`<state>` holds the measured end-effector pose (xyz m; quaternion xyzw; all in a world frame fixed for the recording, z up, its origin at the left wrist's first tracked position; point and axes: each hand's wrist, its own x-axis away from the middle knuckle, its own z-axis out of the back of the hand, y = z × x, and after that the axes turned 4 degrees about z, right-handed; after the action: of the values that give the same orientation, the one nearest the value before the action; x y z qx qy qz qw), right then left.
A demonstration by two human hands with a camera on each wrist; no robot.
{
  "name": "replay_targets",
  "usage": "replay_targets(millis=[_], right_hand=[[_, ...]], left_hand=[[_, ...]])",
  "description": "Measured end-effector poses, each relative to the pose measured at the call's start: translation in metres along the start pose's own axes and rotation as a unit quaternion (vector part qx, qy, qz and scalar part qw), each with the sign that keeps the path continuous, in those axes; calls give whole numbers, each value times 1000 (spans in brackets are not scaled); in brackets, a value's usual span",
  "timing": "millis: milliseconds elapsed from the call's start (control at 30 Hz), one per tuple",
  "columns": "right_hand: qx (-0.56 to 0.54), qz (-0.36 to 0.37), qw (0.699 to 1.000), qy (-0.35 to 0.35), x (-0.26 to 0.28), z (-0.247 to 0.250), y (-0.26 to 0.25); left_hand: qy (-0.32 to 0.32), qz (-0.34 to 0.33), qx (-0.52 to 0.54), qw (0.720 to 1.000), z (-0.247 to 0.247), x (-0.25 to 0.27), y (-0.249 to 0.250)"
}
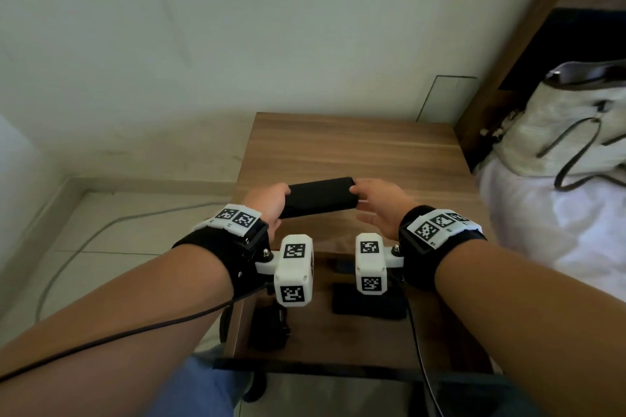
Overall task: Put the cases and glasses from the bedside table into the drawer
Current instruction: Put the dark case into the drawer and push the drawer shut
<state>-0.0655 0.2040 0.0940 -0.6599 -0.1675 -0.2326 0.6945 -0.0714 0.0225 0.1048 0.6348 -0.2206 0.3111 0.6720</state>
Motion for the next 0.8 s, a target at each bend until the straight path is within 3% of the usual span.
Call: replay_targets(millis=[433,500,567,700,733,800], right_hand=[[21,-103,994,-7,77,62,57],[24,-118,993,-4,80,68,65],[27,-132,991,4,82,73,72],[36,-163,986,-3,82,81,84],[36,-174,984,-10,82,83,87],[33,-194,980,-22,78,87,95]], left_hand=[[-32,9,-102,994,-41,66,-53],[-19,24,-62,998,-42,65,-57],[-31,-16,-192,981,-46,68,-71],[-70,46,-159,984,-54,56,-92],[-56,34,-148,987,-53,54,-100],[-51,102,-116,987,-56,45,-107]])
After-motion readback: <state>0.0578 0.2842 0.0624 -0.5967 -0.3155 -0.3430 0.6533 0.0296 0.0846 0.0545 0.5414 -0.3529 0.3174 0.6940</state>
